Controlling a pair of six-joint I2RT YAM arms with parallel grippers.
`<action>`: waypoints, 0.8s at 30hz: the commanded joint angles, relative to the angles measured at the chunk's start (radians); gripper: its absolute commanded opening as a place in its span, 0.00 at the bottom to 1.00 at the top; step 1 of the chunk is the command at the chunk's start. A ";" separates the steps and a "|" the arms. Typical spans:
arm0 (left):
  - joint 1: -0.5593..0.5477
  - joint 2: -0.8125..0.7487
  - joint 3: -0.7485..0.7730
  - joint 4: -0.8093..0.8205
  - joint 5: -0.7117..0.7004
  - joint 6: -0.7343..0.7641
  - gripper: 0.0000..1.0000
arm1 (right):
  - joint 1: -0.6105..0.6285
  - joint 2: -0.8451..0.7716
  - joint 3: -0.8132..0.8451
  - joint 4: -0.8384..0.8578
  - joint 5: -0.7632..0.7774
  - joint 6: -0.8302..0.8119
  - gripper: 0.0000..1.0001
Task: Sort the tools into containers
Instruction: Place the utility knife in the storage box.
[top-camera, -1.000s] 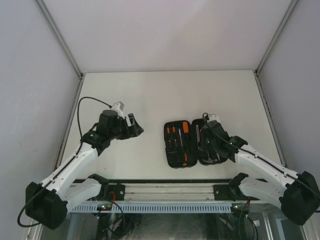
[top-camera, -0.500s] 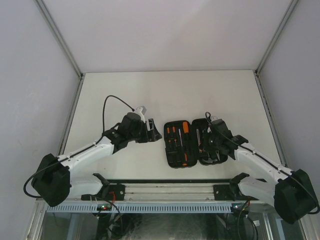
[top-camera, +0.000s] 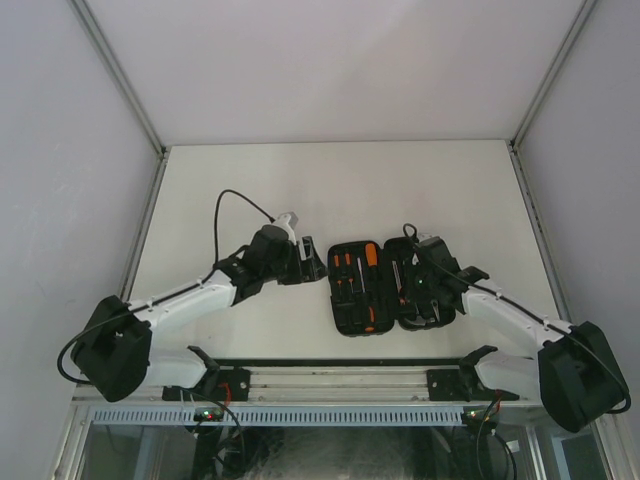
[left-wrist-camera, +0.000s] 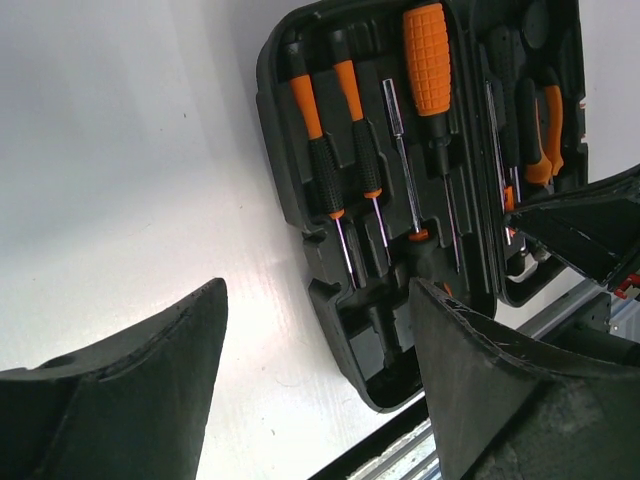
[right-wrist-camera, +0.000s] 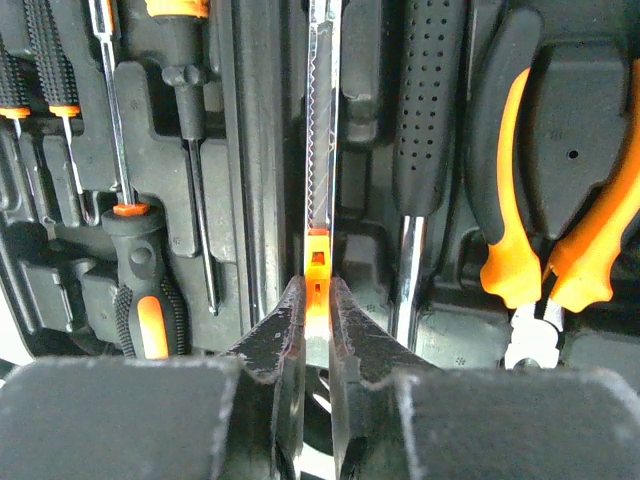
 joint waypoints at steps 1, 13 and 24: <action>-0.010 0.015 -0.024 0.070 -0.002 -0.028 0.76 | -0.008 0.022 0.026 0.041 0.040 -0.029 0.07; -0.022 0.064 -0.028 0.098 -0.001 -0.037 0.76 | -0.007 0.006 0.061 -0.039 0.111 -0.021 0.22; -0.060 0.143 0.004 0.137 0.016 -0.053 0.74 | -0.008 -0.057 0.062 -0.019 0.024 -0.020 0.29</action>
